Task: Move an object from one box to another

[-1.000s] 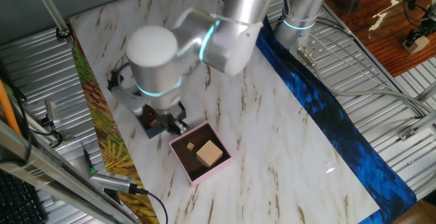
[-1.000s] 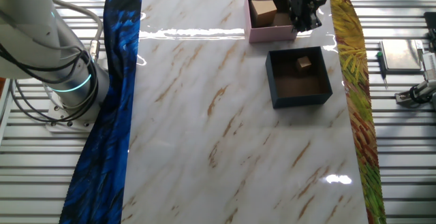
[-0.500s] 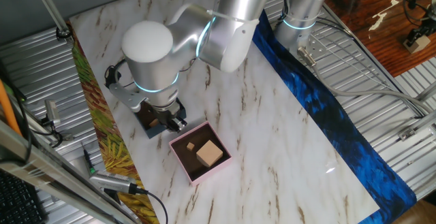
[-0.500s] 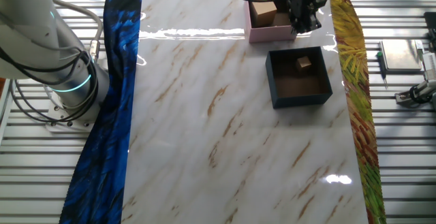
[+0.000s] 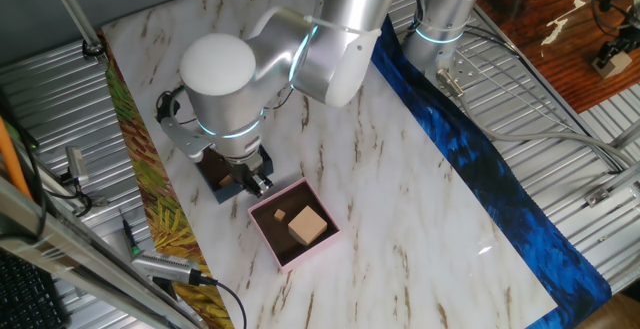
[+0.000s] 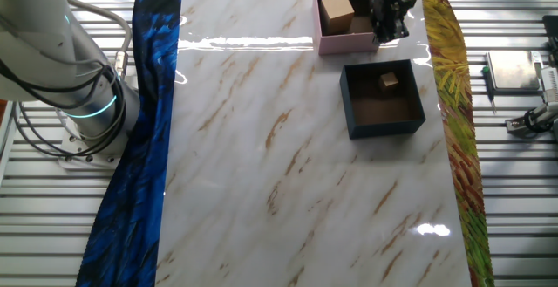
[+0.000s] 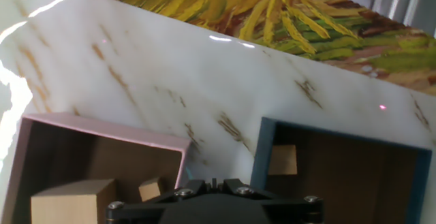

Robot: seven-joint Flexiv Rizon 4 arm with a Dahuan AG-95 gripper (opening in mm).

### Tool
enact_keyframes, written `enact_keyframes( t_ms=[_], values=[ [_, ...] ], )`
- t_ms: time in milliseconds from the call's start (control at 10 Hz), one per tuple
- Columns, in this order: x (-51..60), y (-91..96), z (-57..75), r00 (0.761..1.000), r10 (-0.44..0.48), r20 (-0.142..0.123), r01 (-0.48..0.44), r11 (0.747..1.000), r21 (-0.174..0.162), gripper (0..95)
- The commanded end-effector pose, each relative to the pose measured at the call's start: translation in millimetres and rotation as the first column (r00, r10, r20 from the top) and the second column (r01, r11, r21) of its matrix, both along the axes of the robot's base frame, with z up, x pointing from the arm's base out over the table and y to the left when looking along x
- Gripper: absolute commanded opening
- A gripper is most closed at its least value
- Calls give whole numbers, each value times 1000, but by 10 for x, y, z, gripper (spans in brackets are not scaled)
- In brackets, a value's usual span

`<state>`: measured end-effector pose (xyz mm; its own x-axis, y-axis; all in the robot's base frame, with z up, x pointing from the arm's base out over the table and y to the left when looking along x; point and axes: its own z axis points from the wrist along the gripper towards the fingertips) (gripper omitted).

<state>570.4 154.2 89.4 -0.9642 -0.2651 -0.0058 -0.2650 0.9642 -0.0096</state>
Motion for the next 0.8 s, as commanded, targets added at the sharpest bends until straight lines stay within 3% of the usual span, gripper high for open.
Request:
enact_keyframes(
  t_ms=[100, 300, 500, 800],
  values=[
    [7, 4, -5, 1000, 8, -3, -8, 1000, -3, 0],
    [7, 4, -5, 1000, 20, -2, -20, 1000, -2, 0],
    [65, -285, -32, 997, 82, 0, -82, 997, 5, 0],
    [191, -554, -15, 988, 157, 1, -157, 988, 7, 0]
  ],
)
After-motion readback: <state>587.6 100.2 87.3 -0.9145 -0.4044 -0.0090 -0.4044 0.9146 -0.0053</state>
